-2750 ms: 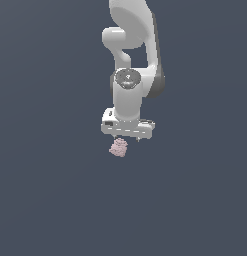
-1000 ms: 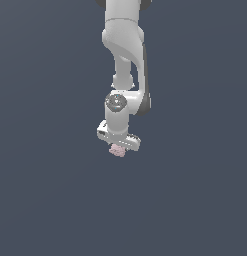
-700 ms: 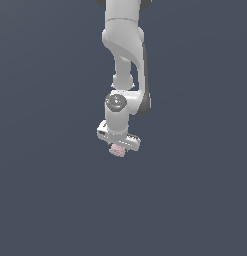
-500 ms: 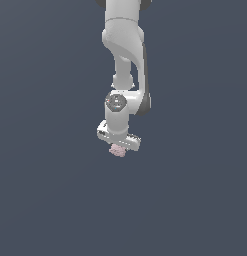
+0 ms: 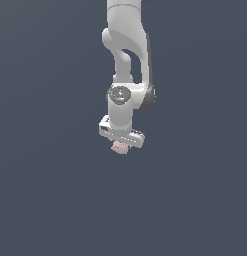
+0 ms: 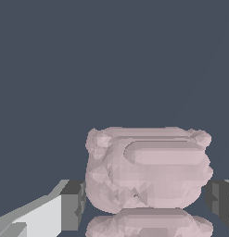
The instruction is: Pick up the object and move it to a goal position.
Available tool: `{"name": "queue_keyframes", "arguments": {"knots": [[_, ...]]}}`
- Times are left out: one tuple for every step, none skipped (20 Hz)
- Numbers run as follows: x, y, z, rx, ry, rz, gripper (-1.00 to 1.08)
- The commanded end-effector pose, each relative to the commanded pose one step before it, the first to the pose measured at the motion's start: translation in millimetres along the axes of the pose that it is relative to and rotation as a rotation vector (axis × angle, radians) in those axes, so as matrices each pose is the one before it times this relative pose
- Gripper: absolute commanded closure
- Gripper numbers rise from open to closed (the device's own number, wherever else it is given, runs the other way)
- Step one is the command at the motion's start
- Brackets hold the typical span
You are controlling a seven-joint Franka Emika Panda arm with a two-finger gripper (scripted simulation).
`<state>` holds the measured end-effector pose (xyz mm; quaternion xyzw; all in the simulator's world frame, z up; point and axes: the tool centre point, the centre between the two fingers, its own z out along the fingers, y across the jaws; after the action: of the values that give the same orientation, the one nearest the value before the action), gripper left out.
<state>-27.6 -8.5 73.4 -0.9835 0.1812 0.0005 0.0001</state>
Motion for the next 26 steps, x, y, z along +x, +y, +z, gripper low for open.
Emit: {"name": "queue_keyframes", "arguments": {"knots": [[-0.75, -6.92, -17.58, 0.00051, 0.00113, -0.00043, 1.08], [-0.42, -3.09, -8.03, 0.0, 0.0, 0.0, 1.08], [-0.31, -2.98, -8.48, -0.00069, 0.00015, 0.00067, 1.08], [-0.46, -3.47, -9.05, 0.0, 0.0, 0.0, 1.08], [-0.47, -3.65, -9.54, 0.0, 0.0, 0.0, 1.08], [-0.48, -3.83, -10.01, 0.0, 0.0, 0.0, 1.08], [-0.49, -4.0, -10.48, 0.0, 0.0, 0.0, 1.08], [-0.49, -4.12, -10.87, -0.00061, 0.00026, 0.0002, 1.08], [-0.5, -4.24, -11.13, 0.0, 0.0, 0.0, 1.08], [-0.49, -4.29, -11.26, 0.0, 0.0, 0.0, 1.08], [-0.46, -4.22, -11.17, -0.00059, 0.00026, 0.00026, 1.08], [-0.46, -4.22, -11.06, 0.0, 0.0, 0.0, 1.08], [-0.44, -4.19, -10.96, 0.0, 0.0, 0.0, 1.08], [-0.43, -4.16, -10.87, 0.0, 0.0, 0.0, 1.08], [-0.41, -4.14, -10.78, 0.0, 0.0, 0.0, 1.08], [-0.39, -4.11, -10.7, 0.0, 0.0, 0.0, 1.08], [-0.37, -4.09, -10.62, -0.00057, 0.00028, 0.00027, 1.08], [-0.36, -4.08, -10.54, 0.0, 0.0, 0.0, 1.08], [-0.34, -4.06, -10.47, 0.0, 0.0, 0.0, 1.08], [-0.32, -4.05, -10.39, 0.0, 0.0, 0.0, 1.08], [-0.3, -4.03, -10.32, 0.0, 0.0, 0.0, 1.08], [-0.28, -4.02, -10.24, 0.0, 0.0, 0.0, 1.08], [-0.26, -4.01, -10.16, 0.0, 0.0, 0.0, 1.08], [-0.24, -3.99, -10.08, 0.0, 0.0, 0.0, 1.08], [-0.22, -3.97, -9.99, 0.0, 0.0, 0.0, 1.08], [-0.19, -3.94, -9.86, 0.0, 0.0, 0.0, 1.08]]}}
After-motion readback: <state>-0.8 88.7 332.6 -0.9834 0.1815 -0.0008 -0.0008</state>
